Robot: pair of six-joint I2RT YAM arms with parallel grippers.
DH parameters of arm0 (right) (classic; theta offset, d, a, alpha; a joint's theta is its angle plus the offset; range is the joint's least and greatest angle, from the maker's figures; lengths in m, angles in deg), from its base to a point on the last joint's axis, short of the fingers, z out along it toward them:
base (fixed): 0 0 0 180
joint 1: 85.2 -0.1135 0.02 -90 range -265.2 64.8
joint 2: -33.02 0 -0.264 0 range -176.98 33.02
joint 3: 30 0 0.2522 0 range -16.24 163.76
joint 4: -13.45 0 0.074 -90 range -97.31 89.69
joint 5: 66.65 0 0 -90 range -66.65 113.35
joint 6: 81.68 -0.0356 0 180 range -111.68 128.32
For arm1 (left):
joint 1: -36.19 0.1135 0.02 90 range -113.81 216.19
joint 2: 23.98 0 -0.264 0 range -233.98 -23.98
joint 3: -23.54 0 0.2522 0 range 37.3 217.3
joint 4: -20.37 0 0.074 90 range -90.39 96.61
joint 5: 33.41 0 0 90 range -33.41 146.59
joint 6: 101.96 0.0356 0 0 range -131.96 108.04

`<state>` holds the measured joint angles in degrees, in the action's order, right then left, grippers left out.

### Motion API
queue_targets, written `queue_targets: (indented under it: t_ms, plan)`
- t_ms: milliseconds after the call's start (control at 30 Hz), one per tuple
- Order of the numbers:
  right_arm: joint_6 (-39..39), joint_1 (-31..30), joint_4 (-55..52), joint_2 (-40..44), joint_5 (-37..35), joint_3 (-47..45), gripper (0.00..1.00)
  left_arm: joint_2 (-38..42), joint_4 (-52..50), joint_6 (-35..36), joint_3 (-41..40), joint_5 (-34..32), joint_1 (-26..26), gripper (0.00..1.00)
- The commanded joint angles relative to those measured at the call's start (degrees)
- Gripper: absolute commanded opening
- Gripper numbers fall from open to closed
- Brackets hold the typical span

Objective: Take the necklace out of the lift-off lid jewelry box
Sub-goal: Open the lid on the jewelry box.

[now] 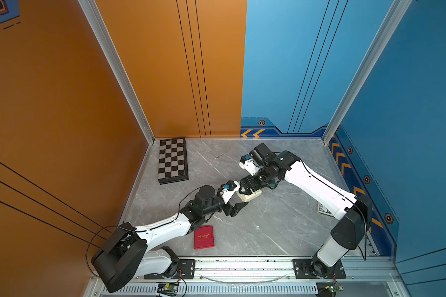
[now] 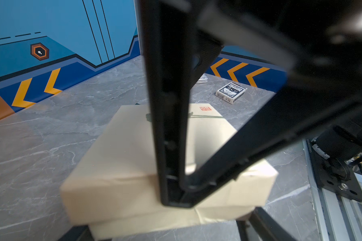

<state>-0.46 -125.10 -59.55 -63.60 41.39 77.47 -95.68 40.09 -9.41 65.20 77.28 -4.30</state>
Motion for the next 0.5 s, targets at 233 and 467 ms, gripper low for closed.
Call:
queue_targets:
  t_ms: [233,467]
  plan:
    - [-1.1,2.4,1.7,3.0,9.4,2.8,0.85,0.4,1.1,-0.6,1.0,2.7,0.5,0.7]
    - [-2.4,3.9,3.6,3.3,11.0,2.6,0.85,3.4,0.8,-1.4,-1.1,2.3,0.9,0.7]
